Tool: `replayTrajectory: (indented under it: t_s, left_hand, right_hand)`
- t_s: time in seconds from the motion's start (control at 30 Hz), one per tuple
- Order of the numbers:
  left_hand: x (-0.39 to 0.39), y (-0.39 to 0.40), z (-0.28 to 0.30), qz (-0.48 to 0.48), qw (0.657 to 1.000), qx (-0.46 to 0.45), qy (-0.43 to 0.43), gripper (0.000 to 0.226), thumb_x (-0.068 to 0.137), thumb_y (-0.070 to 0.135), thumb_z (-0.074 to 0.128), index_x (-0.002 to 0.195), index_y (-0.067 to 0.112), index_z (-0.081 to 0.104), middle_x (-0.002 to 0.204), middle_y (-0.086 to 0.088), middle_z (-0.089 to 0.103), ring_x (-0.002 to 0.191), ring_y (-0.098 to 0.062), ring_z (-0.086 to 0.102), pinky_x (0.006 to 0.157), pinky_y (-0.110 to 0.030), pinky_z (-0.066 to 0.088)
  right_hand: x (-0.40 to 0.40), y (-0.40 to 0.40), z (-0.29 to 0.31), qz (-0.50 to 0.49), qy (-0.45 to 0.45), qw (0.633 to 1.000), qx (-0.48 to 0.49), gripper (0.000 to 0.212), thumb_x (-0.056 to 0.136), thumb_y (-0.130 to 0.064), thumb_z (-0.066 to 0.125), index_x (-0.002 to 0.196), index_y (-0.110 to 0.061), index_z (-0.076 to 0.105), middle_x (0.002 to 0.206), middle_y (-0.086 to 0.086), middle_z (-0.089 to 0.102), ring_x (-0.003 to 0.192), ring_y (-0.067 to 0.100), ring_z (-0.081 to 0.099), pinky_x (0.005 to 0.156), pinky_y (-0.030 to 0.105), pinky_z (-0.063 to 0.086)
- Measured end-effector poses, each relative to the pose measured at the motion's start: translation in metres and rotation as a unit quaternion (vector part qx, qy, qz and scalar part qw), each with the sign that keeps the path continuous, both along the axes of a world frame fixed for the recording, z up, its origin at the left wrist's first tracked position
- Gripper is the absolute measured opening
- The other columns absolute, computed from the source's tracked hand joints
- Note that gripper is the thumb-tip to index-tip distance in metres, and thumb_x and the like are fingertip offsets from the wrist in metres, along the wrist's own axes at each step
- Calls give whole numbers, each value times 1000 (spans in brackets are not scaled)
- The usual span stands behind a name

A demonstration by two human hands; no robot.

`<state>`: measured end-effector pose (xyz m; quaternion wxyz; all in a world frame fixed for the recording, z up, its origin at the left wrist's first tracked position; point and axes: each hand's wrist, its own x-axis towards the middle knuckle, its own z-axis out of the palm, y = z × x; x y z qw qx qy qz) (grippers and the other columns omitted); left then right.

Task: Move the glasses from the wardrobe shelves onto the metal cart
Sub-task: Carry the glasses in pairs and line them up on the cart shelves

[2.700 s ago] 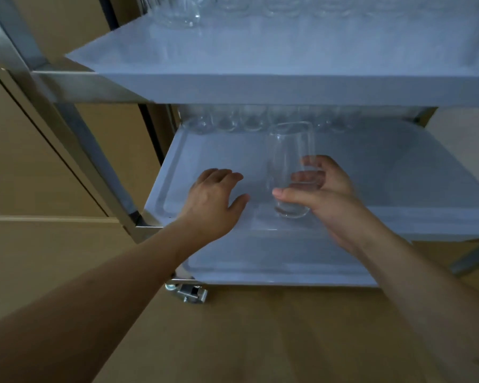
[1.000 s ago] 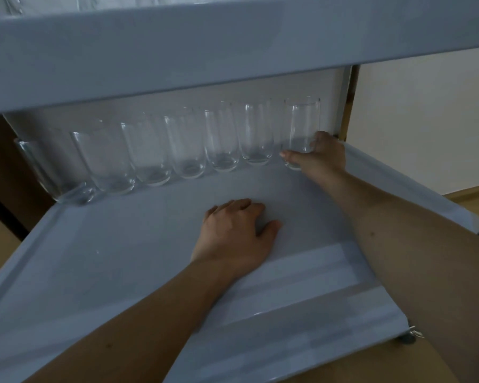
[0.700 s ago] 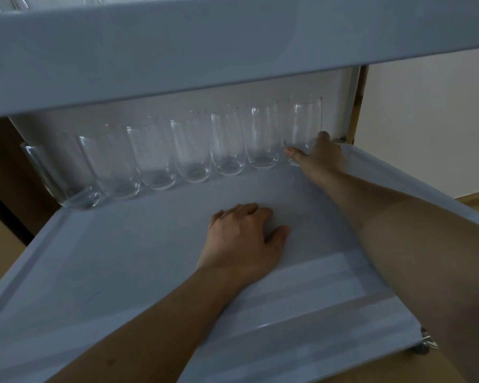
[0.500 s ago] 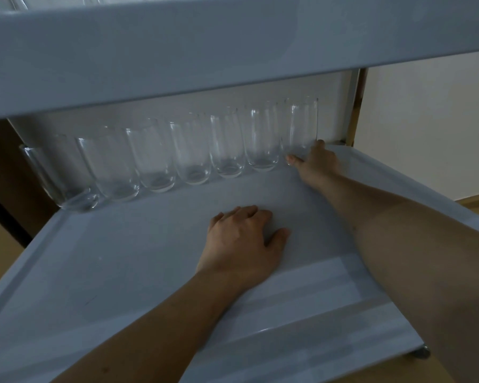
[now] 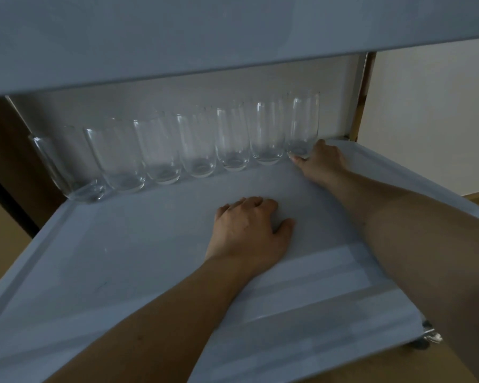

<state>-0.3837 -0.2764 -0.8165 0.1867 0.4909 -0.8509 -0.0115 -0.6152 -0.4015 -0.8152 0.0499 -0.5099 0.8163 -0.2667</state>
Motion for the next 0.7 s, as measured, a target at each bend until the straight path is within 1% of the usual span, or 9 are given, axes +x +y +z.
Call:
replayTrajectory:
  t_s: [0.07,0.17,0.23,0.33,0.43,0.53,0.63,0.7]
  left_hand:
    - [0,0,0,3,1000,2,-4,49,94,62,41,117,27,66,124,4,67,116,-23,61,104,-40,43]
    - [-1,0,0,7,1000,5,-9,44,96,59,46,120,28,65,126,4,66,118,-24,59,102,-38,40]
    - [-2,1,1,11,1000,10,-11,44,96,60,45,122,29,64,127,4,65,119,-25,58,102,-38,39]
    - [-4,2,4,16,999,21,-22,46,96,60,44,126,29,62,133,2,62,122,-27,55,104,-40,37]
    - [-6,4,6,22,999,31,-33,48,96,61,43,129,30,60,136,1,59,125,-27,53,104,-40,36]
    - [-6,6,8,22,998,30,-40,49,97,60,42,128,28,61,135,0,61,124,-29,53,104,-41,36]
    - [-7,11,13,25,997,36,-63,49,98,58,40,126,25,62,131,-2,62,123,-30,54,102,-41,39]
    - [-7,16,19,23,996,29,-83,48,98,56,38,120,22,64,124,-5,64,118,-31,55,98,-42,42]
  right_hand:
    - [4,12,3,7,23,1000,4,83,95,-66,48,144,0,39,139,22,54,125,39,54,95,41,47]
    - [12,38,5,42,61,997,8,56,101,-43,48,139,-2,42,133,21,56,123,38,53,90,36,42]
    - [19,57,5,66,94,993,18,49,101,-37,45,137,-4,45,132,20,57,123,37,51,94,39,44]
    - [26,89,3,106,126,986,30,46,101,-38,42,131,-6,50,130,18,56,123,38,50,99,42,43]
    - [30,126,3,124,123,982,66,49,103,-43,38,138,-12,49,135,14,53,128,35,47,105,42,40]
    - [35,160,6,129,126,978,103,48,103,-49,34,133,-16,52,134,12,52,127,32,47,108,41,37]
    - [40,199,10,146,129,972,129,51,103,-49,31,142,-19,46,145,11,45,135,31,40,114,44,31]
    - [41,224,14,155,139,968,140,52,104,-48,30,148,-21,40,154,10,37,141,30,35,117,46,27]
